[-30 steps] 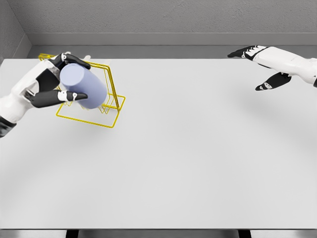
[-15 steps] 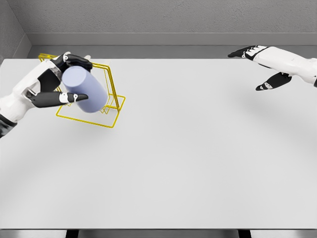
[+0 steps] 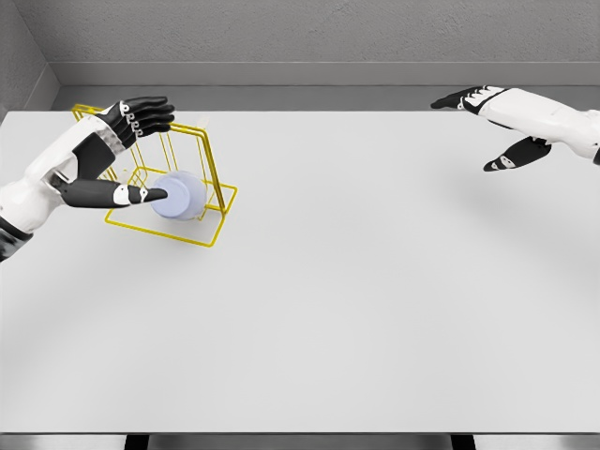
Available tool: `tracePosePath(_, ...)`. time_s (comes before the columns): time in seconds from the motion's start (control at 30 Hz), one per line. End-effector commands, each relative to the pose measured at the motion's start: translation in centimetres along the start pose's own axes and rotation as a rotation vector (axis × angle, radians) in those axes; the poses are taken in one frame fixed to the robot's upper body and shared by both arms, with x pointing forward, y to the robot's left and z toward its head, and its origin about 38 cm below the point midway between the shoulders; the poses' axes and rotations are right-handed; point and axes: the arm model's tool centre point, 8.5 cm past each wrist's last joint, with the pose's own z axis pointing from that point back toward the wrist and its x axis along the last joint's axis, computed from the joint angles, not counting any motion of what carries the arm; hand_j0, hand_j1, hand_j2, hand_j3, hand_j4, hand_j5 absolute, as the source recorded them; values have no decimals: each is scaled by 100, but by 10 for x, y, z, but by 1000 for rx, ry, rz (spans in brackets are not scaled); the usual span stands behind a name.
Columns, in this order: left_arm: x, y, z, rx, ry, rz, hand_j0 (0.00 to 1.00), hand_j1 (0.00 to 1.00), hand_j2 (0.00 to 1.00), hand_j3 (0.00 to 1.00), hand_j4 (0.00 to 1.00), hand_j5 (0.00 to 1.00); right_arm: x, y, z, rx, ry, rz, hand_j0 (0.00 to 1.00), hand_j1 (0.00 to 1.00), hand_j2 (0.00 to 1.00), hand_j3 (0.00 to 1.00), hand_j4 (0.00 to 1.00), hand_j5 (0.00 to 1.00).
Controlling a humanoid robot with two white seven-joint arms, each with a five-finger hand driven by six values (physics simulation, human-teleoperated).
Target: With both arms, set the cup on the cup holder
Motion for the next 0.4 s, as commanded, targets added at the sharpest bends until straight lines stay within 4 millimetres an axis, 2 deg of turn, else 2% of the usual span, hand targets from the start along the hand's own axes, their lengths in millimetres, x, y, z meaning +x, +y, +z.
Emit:
tracePosePath(0.0,2,-1,-1,-3,-9,4,92,92,92,92,92,92,0,-1,0,-6,1,-5,100,100,100,100,100,100)
tracePosePath(0.03,7,-2,-1,-16,-42,-5,93,93,93,93,93,93,0,-1,0,-6,1,-5,100,100,100,100,100,100)
tracePosePath(0.07,17,-9,0,-89,-134,-47,100,100,100,100,100,100,-1,-1,1,-5,2,-5,100,100,100,100,100,100)
tracePosePath(0.13,32,-17,5,-194,-275,-129,100,100,100,100,100,100,-1,-1,1,-5,2,-5,100,100,100,100,100,100)
tracePosePath(0.2,34,-24,13,-259,-318,-170,100,100,100,100,100,100,-1,-1,1,-5,2,-5,100,100,100,100,100,100)
tracePosePath(0.37,23,-26,30,-328,-203,-236,100,100,100,100,100,100,0,-1,1,-5,1,-4,100,100,100,100,100,100)
